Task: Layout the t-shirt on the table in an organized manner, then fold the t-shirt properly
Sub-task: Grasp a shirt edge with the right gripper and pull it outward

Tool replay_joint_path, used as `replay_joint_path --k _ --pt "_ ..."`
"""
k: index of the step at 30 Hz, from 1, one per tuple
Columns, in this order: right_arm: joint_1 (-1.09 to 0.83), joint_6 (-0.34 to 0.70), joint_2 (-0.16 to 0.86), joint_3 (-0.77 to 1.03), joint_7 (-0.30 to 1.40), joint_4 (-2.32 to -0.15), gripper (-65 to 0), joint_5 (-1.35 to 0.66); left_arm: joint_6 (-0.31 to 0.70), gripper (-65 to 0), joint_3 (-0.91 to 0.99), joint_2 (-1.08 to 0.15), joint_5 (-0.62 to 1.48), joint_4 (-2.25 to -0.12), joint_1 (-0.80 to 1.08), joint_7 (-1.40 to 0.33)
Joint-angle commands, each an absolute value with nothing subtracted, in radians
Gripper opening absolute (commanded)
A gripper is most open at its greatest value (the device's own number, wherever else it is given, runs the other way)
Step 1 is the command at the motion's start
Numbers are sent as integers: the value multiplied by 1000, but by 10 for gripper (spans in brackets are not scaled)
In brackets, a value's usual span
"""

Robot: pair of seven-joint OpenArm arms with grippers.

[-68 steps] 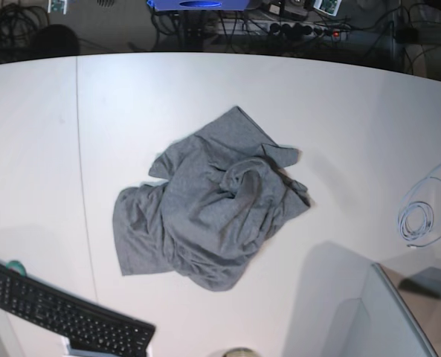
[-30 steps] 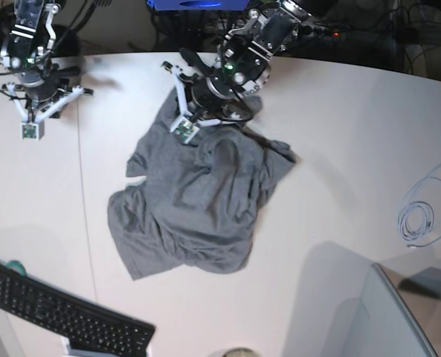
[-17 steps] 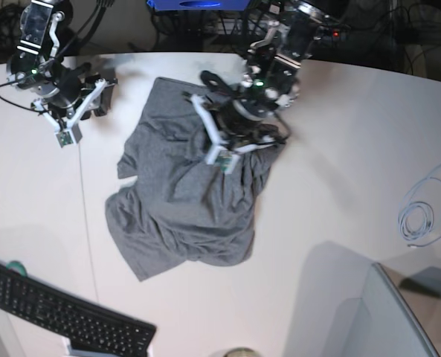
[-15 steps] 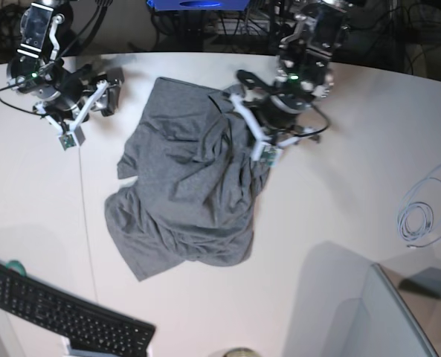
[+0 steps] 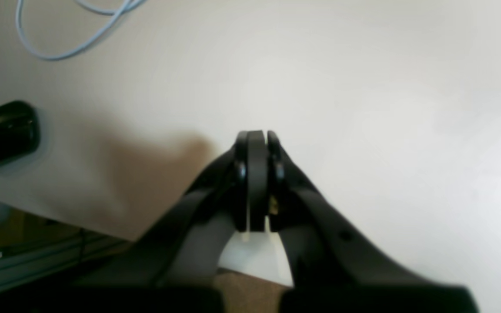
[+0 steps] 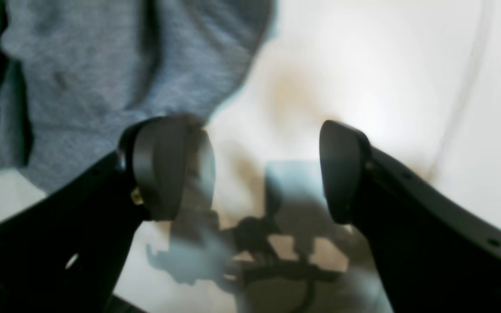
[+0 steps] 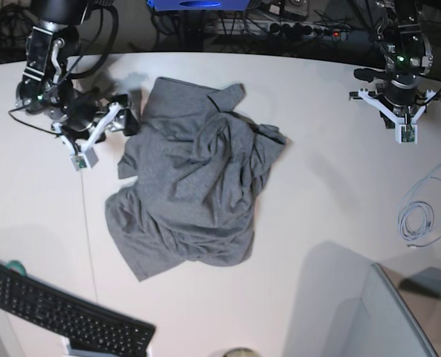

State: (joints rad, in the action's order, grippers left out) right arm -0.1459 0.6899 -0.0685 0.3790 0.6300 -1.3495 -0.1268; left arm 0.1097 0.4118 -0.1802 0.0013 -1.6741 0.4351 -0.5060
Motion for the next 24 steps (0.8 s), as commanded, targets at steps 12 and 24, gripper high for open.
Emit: replay_joint_path --k 12,24 --pt "-197 698 -111 294 654 -1349 -290 -124 110 -650 412 -185 1 -1662 429 -484" --pt "-219 698 -108 294 704 -1649 -647 -124 110 -650 295 -160 1 -1653 437 -484"
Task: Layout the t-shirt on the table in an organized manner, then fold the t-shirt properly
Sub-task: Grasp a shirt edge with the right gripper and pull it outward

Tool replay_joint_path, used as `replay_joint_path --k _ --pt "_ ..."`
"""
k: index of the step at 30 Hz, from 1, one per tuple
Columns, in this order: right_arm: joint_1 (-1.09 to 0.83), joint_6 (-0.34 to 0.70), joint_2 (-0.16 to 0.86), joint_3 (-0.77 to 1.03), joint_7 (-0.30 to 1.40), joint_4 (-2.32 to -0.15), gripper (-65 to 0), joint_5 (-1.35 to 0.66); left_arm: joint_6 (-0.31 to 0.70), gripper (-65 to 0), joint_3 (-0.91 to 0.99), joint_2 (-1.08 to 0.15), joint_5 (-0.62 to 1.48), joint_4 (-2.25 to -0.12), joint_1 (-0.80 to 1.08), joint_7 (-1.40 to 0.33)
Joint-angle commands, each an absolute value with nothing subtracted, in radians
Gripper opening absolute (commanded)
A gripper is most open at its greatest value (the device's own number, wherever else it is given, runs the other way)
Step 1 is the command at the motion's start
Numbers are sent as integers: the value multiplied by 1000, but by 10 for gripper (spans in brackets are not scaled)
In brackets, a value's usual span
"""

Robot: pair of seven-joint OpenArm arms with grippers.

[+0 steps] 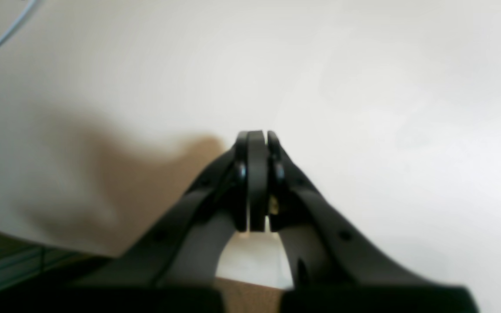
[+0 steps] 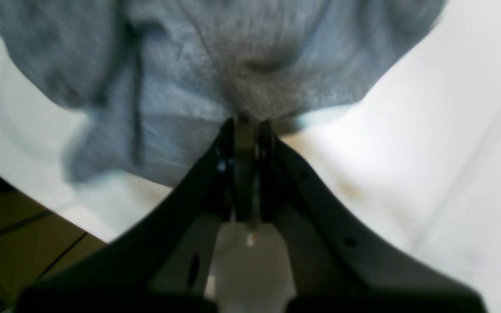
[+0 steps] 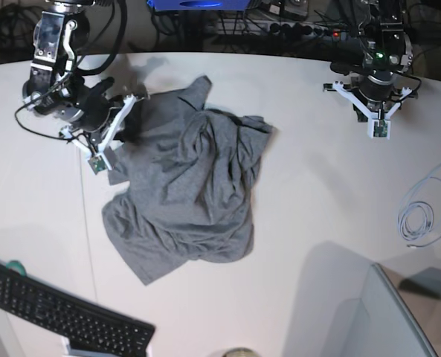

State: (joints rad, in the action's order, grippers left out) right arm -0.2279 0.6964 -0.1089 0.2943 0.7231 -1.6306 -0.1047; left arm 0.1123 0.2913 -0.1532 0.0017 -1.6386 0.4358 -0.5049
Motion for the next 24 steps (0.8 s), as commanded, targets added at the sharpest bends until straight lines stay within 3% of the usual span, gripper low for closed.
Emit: replay_joint_path --k 1,11,17,24 --pt "-220 698 -107 294 714 -1687 -647 -124 110 -650 278 -160 1 -1653 437 -484" --pt "-182 698 -81 291 754 -1949 -647 -120 110 -650 84 -160 -1 -1586 427 -476" --pt "-110 698 -12 300 754 -1962 -647 -119 110 -650 -45 -163 -10 -1518 438 -320" --pt "-39 698 36 407 754 -1968 -647 -116 110 -650 -131 -162 -10 -1508 435 -298"
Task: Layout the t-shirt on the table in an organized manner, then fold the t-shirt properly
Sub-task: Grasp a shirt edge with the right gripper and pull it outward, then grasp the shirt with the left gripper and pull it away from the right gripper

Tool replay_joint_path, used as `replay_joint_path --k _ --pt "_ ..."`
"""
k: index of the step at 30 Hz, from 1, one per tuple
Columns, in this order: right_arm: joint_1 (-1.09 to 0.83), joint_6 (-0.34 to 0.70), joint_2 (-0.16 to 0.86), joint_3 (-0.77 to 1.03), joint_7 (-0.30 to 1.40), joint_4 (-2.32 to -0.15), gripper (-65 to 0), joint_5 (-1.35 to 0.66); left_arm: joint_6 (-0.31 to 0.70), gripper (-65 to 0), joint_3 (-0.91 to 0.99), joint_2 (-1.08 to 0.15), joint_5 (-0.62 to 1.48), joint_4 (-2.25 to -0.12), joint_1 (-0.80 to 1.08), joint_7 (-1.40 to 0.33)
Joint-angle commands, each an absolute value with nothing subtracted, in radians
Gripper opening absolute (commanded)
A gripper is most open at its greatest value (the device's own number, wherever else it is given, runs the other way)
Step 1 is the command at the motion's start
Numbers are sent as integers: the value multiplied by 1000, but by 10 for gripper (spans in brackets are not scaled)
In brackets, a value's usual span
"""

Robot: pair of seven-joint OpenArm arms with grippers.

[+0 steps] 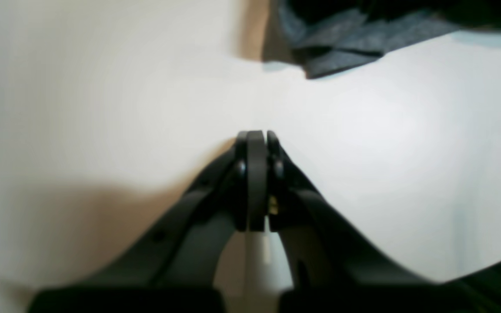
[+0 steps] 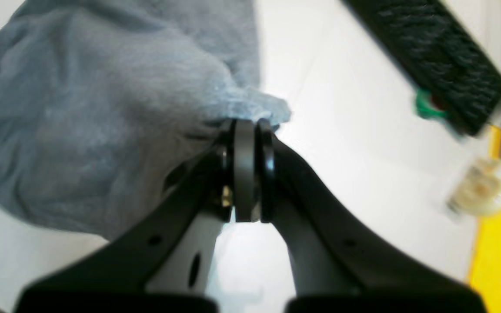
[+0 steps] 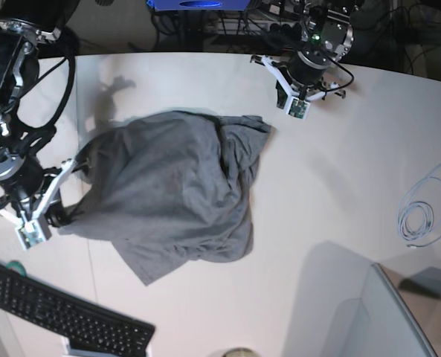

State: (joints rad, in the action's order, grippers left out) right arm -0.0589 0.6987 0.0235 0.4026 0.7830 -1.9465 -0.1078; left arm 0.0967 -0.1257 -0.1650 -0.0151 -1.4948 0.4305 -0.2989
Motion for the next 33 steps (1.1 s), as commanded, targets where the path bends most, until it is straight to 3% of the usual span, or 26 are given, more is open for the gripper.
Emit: replay_joint_path --k 1,5,19,27,33 --pt "-30 698 38 437 754 -1968 -647 -116 110 -650 -139 -162 -10 -1508 433 -298" --pt "-15 698 59 530 756 -1963 -647 -116 110 -650 -147 -160 -10 -1508 430 -298" --pt "7 698 111 573 750 -1805 -647 -50 110 -650 -189 -131 -8 -1667 389 -305" --pt "7 698 108 575 748 -1797 -647 -50 96 -650 -466 -93 -12 -1451 189 -308" --pt "2 698 119 576 748 -1790 -647 -50 -22 -650 -487 -130 -10 -1285 139 -305"
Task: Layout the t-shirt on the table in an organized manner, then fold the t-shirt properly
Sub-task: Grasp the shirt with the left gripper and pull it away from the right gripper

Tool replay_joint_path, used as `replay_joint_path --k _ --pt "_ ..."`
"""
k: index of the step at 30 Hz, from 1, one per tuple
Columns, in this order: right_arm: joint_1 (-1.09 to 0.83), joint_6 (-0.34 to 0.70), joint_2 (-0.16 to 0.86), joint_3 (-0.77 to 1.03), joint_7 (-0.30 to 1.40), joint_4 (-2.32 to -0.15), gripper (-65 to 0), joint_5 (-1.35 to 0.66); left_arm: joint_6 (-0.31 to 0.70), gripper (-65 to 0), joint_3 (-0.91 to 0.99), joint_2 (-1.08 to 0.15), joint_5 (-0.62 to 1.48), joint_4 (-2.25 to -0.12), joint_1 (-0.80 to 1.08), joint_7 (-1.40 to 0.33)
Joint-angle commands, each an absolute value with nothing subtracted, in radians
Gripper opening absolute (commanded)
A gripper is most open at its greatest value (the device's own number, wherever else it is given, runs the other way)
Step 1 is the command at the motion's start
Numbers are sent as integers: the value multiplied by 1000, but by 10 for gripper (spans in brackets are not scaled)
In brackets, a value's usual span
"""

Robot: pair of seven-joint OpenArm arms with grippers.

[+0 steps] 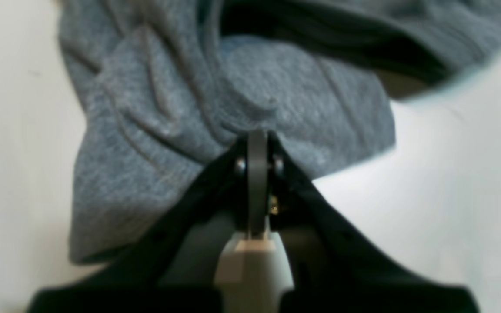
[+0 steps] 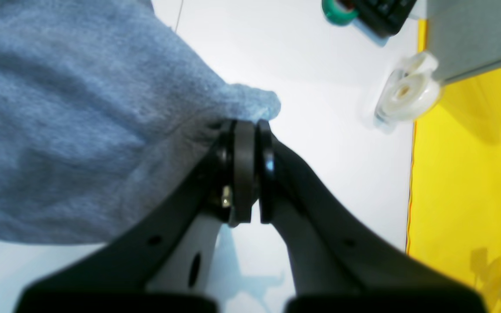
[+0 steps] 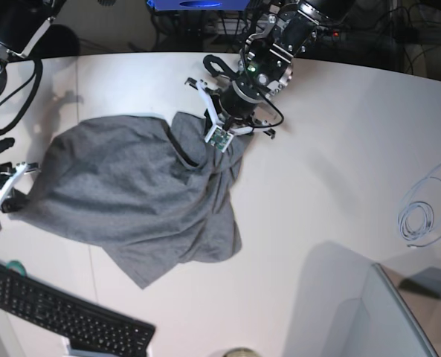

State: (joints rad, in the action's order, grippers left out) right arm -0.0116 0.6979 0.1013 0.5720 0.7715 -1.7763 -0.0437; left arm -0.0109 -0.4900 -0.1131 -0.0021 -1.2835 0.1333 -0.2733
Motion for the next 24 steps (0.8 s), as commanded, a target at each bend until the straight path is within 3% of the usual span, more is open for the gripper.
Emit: replay_joint_path --k 1,10,16,22,24 --pt "2 698 119 578 748 -1787 -647 -50 -22 -650 -487 -148 -7 -1282 140 -305" --pt "41 698 120 576 746 -1715 -647 -50 -24 -650 -447 -291 -7 -1405 228 -308" --pt "97 698 157 568 746 -1593 -647 -50 -24 -650 -262 -291 -10 -1428 288 -302" --pt "159 698 153 567 748 -1382 -639 -50 -24 -650 -232 -292 -10 -1601 351 -308" --pt "159 698 151 567 750 -1380 -600 -50 -24 -650 -232 -292 -10 -1656 366 -308"
